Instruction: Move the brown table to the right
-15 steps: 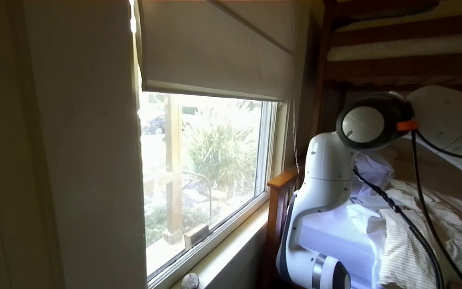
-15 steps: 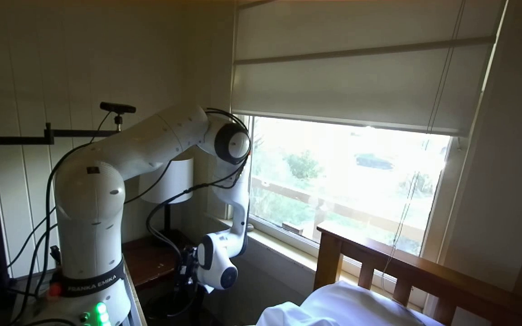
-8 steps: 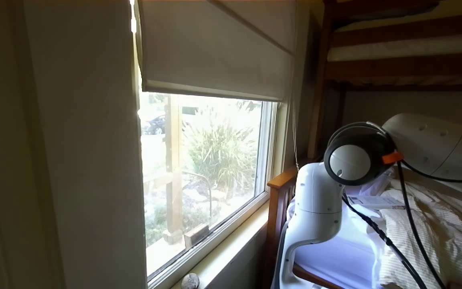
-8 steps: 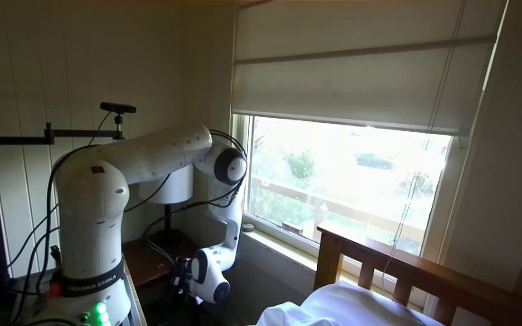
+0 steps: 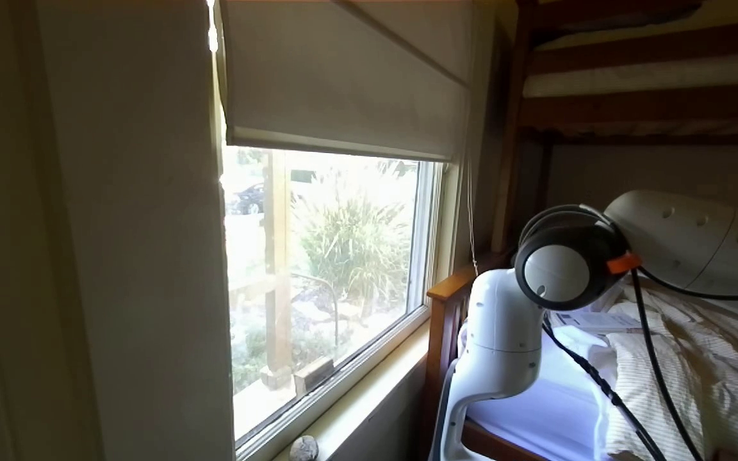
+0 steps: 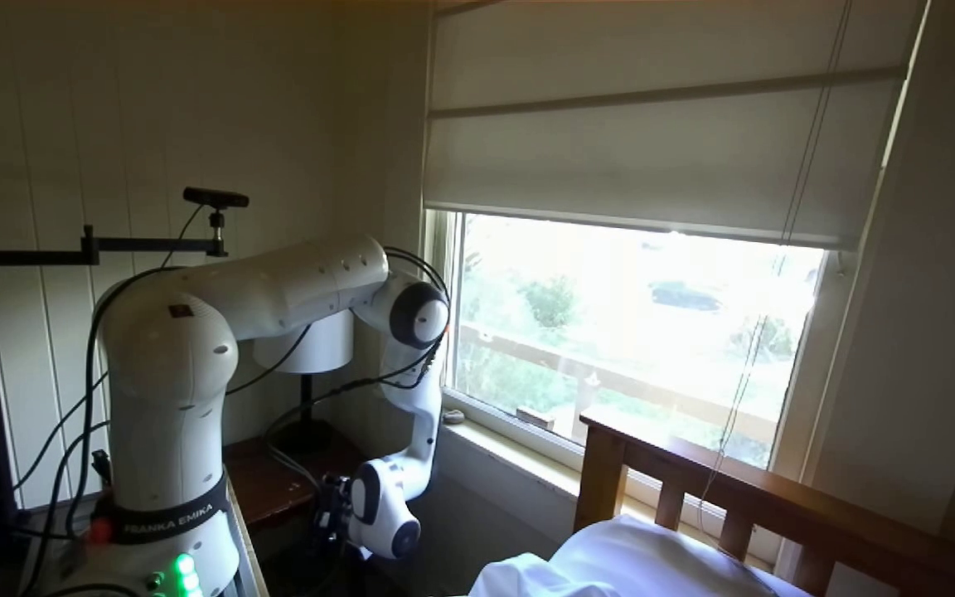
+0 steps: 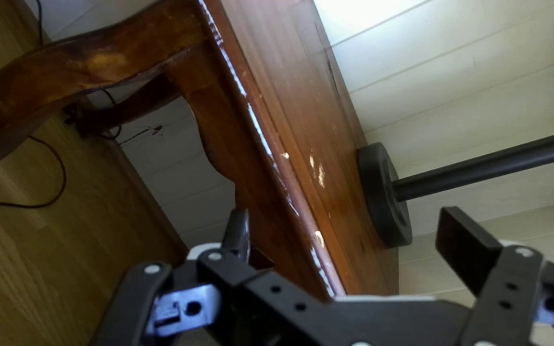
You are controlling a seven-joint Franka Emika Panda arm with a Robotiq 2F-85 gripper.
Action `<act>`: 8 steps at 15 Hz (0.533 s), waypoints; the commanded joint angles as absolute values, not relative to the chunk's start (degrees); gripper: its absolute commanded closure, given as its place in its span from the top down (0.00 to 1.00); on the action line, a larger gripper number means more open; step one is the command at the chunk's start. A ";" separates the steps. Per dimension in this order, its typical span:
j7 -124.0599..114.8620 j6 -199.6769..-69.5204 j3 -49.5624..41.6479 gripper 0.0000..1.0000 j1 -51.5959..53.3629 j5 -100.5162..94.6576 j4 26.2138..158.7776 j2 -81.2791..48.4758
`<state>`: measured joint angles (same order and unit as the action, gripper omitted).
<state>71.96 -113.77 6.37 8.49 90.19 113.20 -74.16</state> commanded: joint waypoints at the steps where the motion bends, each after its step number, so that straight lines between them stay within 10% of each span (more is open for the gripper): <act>1: 71.04 -111.83 6.47 1.00 9.78 89.29 106.32 -80.19; 8: 70.73 -110.59 8.64 1.00 11.46 89.04 96.59 -87.61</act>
<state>71.94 -111.64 7.80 10.19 89.85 102.42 -83.48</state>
